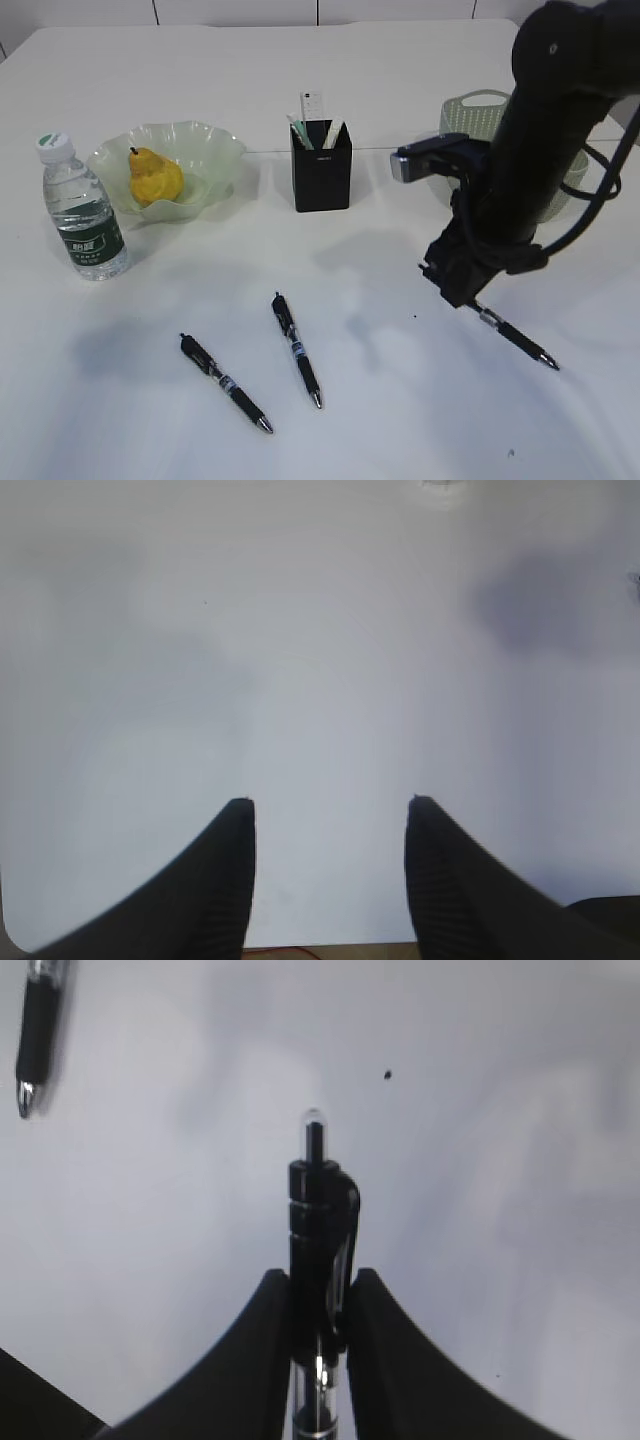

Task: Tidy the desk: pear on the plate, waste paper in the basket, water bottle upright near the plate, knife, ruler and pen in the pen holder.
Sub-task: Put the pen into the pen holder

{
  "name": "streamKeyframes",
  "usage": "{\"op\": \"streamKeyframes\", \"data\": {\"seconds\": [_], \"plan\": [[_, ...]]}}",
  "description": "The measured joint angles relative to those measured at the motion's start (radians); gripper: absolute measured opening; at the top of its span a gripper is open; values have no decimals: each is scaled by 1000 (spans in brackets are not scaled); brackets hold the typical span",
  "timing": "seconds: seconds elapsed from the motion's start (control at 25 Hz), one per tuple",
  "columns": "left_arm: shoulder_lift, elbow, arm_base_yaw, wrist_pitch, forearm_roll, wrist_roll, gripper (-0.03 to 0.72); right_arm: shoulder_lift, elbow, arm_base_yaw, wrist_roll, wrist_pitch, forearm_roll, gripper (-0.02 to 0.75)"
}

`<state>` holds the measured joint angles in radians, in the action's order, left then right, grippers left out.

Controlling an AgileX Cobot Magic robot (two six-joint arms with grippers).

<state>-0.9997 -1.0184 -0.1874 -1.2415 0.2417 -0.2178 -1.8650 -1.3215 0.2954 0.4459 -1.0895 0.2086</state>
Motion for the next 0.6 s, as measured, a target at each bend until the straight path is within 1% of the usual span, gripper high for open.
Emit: {"op": "streamKeyframes", "data": {"seconds": [0.16,0.4,0.6], "plan": [[0,0,0,0,0,0,342,0,-120,0,-44,-52,0,155],[0,0,0,0,0,0,341,0,-283,0,-57,-64,21,155],[0,0,0,0,0,0,341,0,-358,0,-92,-43,45,155]]}}
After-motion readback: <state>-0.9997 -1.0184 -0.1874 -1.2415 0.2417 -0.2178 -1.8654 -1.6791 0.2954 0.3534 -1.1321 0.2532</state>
